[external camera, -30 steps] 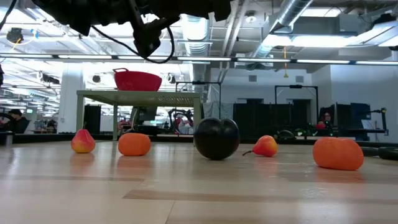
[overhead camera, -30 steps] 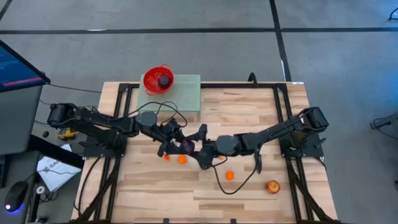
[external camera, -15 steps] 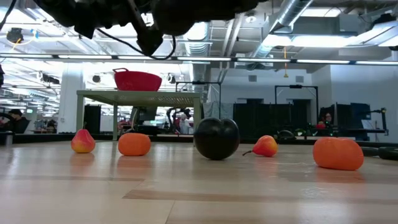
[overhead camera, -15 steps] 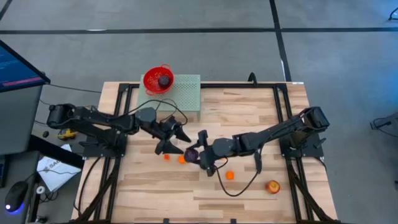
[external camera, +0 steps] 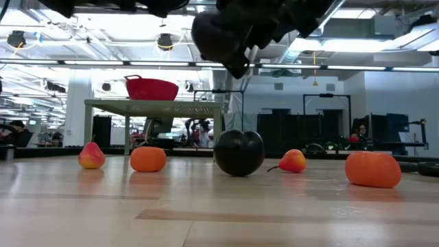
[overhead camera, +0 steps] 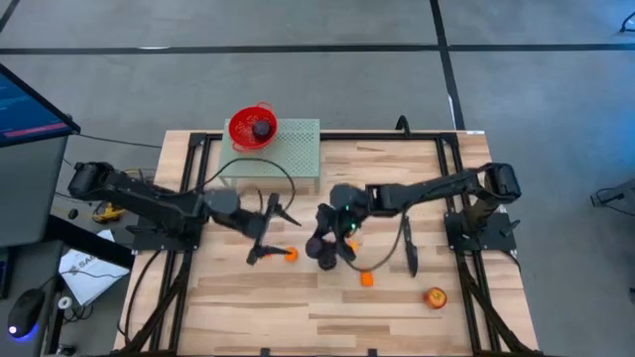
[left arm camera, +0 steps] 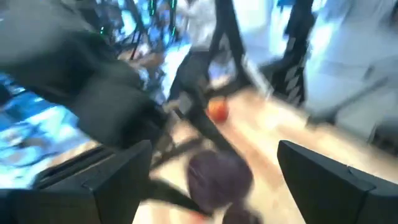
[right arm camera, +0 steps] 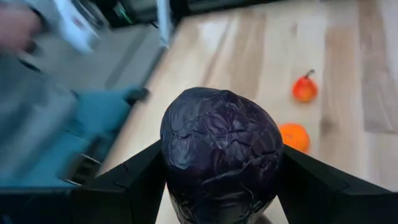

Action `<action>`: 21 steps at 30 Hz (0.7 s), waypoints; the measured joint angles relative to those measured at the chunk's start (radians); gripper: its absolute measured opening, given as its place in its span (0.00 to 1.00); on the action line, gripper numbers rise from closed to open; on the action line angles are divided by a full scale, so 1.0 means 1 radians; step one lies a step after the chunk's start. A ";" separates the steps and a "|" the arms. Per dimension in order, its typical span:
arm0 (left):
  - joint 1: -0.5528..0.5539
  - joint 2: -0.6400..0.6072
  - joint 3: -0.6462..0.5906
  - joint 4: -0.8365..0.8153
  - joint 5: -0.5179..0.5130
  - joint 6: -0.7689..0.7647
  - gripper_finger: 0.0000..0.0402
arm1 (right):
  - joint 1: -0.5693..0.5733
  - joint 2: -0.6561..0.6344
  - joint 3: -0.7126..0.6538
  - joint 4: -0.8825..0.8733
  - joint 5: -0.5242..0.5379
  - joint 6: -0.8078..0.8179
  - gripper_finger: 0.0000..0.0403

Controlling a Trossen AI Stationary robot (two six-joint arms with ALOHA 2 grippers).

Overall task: Pick & Place Fruit
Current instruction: Put the left purple plum into the red strainer bowl

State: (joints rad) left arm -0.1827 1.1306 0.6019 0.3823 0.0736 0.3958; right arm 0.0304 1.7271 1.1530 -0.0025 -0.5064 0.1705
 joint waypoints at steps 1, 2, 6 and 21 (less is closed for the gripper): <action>-0.035 0.003 0.000 -0.020 -0.059 0.032 0.84 | -0.022 0.000 0.000 0.023 -0.029 0.024 0.62; -0.067 0.009 0.000 -0.026 -0.114 0.049 0.83 | -0.041 0.000 0.000 0.049 -0.054 0.048 0.62; -0.150 0.042 0.000 -0.033 -0.299 0.070 0.82 | -0.114 0.013 0.000 0.195 -0.134 0.161 0.62; -0.160 0.052 0.015 0.039 -0.440 0.103 0.87 | -0.134 0.126 0.013 0.337 -0.232 0.276 0.62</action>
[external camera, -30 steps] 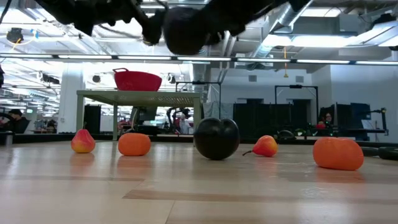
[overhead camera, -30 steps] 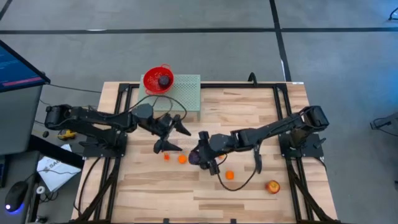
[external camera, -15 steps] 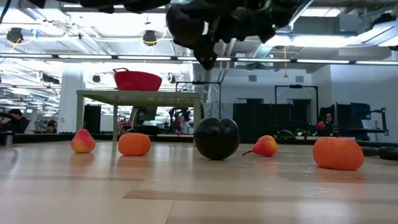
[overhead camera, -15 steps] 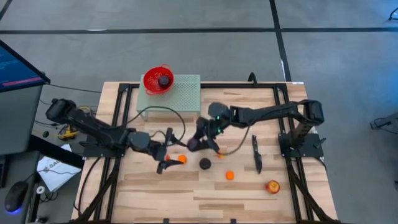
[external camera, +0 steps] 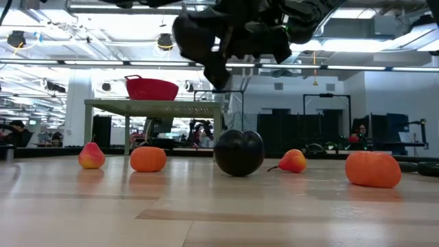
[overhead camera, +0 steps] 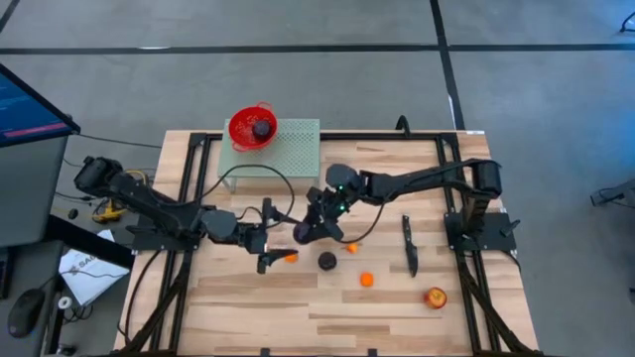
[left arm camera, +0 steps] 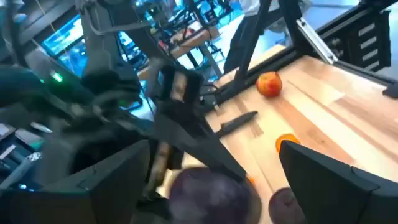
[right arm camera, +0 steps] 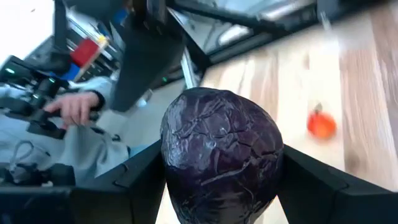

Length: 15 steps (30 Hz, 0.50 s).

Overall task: Pick & Place Fruit
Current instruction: Put the left purple plum into the red strainer bowl

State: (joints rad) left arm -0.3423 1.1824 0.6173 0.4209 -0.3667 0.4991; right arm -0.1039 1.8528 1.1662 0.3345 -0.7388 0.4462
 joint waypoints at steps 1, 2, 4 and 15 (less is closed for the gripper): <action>-0.001 0.000 0.000 -0.001 -0.003 -0.010 0.87 | 0.002 0.003 0.004 0.007 -0.001 0.000 0.62; -0.001 0.000 -0.001 -0.004 -0.004 -0.013 0.86 | 0.003 0.003 0.001 0.001 -0.014 0.000 0.62; 0.004 0.002 -0.001 -0.029 -0.010 -0.014 0.85 | 0.002 0.003 -0.001 -0.008 -0.038 0.001 0.62; 0.037 0.107 -0.003 -0.041 -0.019 0.013 0.88 | 0.005 0.001 -0.001 0.052 -0.049 0.053 0.62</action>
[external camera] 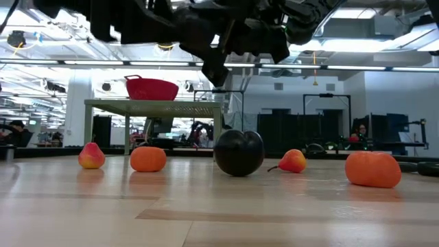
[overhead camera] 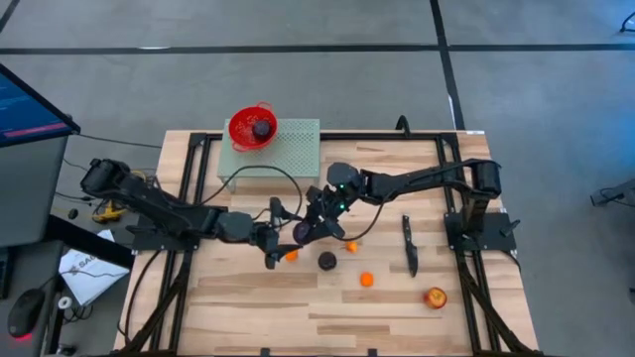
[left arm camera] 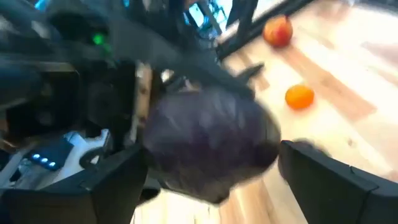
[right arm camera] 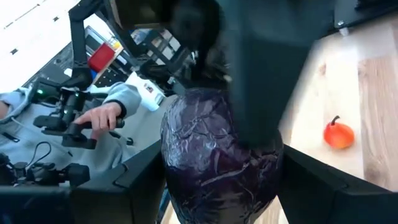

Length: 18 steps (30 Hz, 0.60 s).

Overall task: Pick & Place Fruit
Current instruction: Put the left purple plum into the red strainer bowl

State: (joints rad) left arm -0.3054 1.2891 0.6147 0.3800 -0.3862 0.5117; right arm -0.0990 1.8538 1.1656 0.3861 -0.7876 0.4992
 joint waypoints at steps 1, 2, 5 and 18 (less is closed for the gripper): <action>0.000 0.011 0.000 0.003 -0.005 0.005 0.88 | 0.000 0.000 0.000 0.006 0.000 0.001 0.62; -0.001 0.021 0.000 0.016 -0.008 0.009 0.88 | 0.000 0.000 0.000 0.008 0.000 0.005 0.62; -0.002 0.044 0.000 0.073 -0.009 0.011 0.88 | 0.001 -0.001 0.000 0.019 0.000 0.018 0.62; -0.014 0.035 -0.001 0.148 -0.010 0.016 0.85 | -0.002 -0.001 0.000 0.010 0.009 0.026 0.62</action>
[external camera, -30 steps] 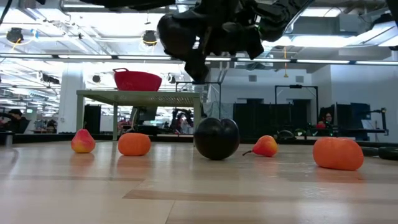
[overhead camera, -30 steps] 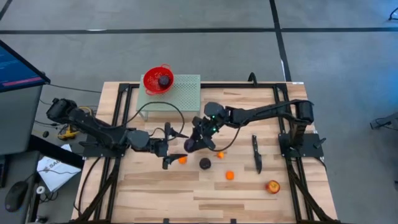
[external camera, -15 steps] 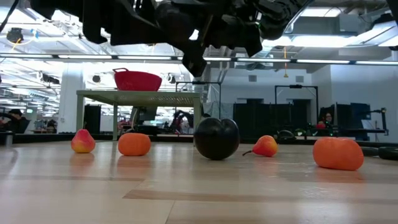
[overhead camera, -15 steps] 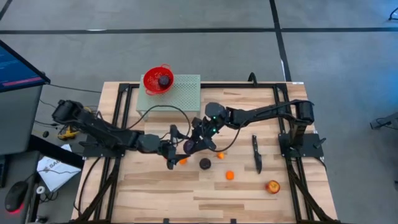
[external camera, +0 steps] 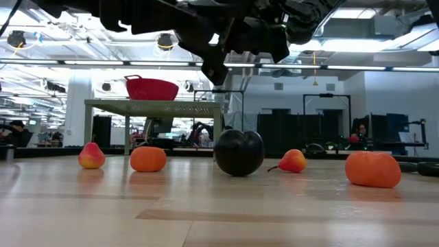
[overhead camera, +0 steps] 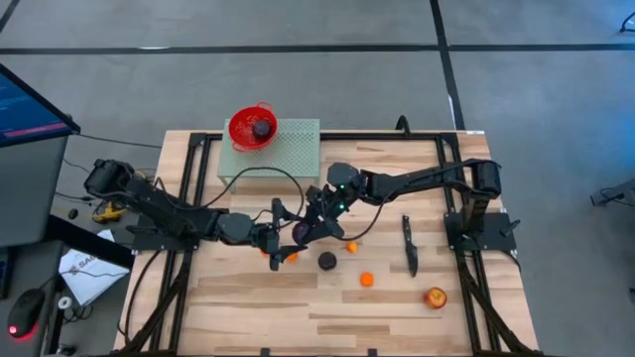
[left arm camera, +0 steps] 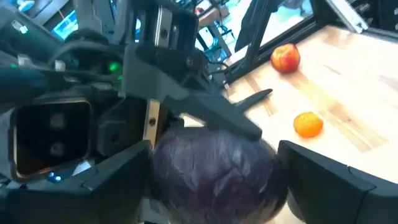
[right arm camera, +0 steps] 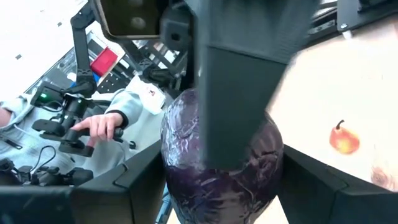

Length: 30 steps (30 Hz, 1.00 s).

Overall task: Pick & Place Fruit
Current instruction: Put the left purple plum into the red strainer bowl

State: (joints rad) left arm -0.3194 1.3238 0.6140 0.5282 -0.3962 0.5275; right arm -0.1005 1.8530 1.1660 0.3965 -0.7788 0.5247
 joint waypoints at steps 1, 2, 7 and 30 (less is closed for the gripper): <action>-0.003 -0.007 0.000 -0.006 0.000 0.008 0.85 | 0.000 0.000 0.000 0.000 0.003 0.000 0.62; -0.004 -0.010 0.000 -0.001 0.000 0.014 0.85 | 0.000 0.000 0.000 0.000 0.004 0.001 0.62; 0.002 -0.004 0.000 -0.005 0.001 0.027 0.85 | 0.000 0.000 0.000 -0.003 0.019 0.001 0.62; 0.006 0.001 0.000 -0.011 0.000 0.041 0.76 | -0.005 0.000 0.000 0.002 0.018 0.007 0.71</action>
State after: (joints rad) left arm -0.3130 1.3243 0.6140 0.5171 -0.3966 0.5686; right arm -0.1051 1.8530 1.1660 0.3981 -0.7608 0.5316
